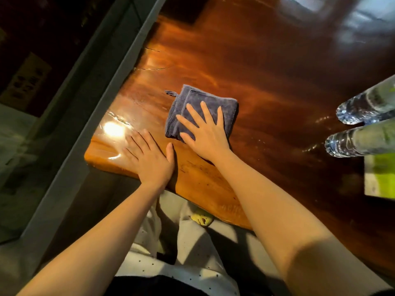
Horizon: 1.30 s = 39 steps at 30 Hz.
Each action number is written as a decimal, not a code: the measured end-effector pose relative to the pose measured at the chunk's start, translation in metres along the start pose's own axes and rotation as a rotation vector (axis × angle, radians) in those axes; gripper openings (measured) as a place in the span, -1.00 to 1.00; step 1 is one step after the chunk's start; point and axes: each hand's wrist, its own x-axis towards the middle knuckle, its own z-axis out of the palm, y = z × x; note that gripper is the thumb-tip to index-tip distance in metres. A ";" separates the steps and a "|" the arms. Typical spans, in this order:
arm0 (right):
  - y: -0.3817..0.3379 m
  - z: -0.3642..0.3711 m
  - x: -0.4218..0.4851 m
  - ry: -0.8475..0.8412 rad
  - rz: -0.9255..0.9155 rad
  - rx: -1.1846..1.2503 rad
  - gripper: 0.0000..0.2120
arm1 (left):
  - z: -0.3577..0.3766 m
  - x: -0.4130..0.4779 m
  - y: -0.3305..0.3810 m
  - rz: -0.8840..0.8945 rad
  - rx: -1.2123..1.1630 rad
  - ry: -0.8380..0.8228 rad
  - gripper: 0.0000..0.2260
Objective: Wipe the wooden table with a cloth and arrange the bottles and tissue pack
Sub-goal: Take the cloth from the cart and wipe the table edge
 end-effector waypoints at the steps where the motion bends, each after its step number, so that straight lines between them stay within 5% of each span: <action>1: 0.008 -0.001 -0.006 0.002 0.004 0.000 -0.49 | 0.001 0.000 0.001 0.000 -0.004 0.005 -0.29; 13: 0.071 0.000 -0.078 0.047 0.281 0.000 -0.49 | 0.005 -0.003 0.004 -0.011 -0.044 0.041 -0.29; 26: -0.018 0.010 -0.082 0.021 0.922 0.123 -0.46 | -0.001 -0.005 -0.021 0.189 -0.025 0.001 -0.33; 39: -0.149 0.019 -0.018 -0.002 0.873 0.130 -0.43 | -0.018 0.042 -0.083 0.358 -0.053 0.005 -0.44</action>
